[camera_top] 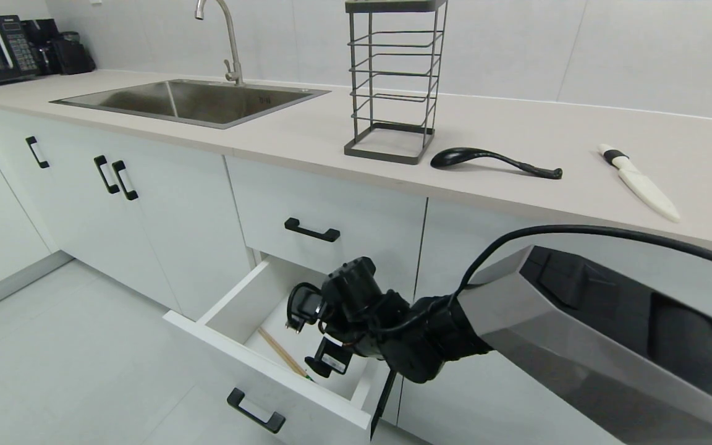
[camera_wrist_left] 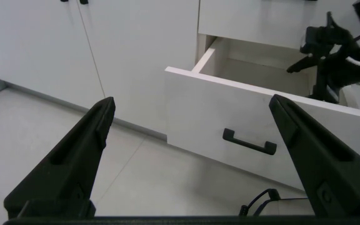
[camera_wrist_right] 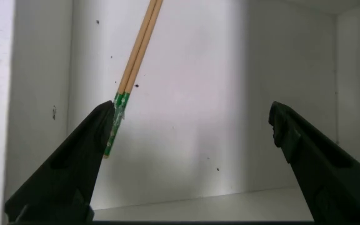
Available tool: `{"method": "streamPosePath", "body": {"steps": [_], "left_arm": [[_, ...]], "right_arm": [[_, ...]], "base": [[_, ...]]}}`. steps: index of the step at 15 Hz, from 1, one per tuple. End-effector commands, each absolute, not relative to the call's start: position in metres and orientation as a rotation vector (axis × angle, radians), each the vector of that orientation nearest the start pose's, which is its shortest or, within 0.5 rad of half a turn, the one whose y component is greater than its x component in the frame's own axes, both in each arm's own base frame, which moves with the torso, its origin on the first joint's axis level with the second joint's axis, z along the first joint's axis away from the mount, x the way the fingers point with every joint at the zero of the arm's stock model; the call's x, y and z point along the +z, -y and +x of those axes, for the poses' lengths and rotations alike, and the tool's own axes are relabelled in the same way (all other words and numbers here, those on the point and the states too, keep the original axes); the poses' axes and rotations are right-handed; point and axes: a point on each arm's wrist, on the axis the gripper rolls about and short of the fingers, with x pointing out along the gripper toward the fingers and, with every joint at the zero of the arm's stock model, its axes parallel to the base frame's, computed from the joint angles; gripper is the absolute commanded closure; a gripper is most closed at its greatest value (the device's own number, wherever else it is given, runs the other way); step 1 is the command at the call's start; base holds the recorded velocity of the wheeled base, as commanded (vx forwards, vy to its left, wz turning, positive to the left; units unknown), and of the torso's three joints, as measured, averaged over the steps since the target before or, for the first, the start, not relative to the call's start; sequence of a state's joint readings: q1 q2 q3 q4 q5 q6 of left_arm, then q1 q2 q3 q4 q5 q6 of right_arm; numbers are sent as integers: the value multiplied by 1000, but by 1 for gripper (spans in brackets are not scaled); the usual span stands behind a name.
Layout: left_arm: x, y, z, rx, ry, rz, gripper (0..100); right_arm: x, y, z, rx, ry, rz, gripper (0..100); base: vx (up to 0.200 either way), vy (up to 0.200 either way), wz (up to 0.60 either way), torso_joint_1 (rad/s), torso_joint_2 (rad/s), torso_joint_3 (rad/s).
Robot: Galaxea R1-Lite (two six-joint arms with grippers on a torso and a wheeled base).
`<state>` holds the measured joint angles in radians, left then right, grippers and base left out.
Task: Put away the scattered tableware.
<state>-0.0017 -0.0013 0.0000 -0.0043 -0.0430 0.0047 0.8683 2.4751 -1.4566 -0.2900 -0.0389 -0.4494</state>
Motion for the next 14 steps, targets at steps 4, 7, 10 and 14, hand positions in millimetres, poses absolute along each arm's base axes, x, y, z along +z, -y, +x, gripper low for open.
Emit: {"method": "streamPosePath", "body": {"steps": [4, 7, 10, 14], "left_arm": [[76, 1, -23, -44, 5, 5, 0], [76, 1, -23, -44, 5, 5, 0], [76, 1, -23, -44, 5, 5, 0], [76, 1, -23, -44, 5, 5, 0]], "right_arm": [[50, -329, 278, 932, -382, -687, 0], [65, -311, 260, 928, -320, -657, 0], [73, -302, 249, 931, -308, -650, 0], [87, -272, 220, 909, -337, -526, 0]], "base": [[0, 0, 0, 0, 0, 0], [0, 0, 0, 0, 0, 0], [0, 0, 0, 0, 0, 0], [0, 0, 0, 0, 0, 0]]}}
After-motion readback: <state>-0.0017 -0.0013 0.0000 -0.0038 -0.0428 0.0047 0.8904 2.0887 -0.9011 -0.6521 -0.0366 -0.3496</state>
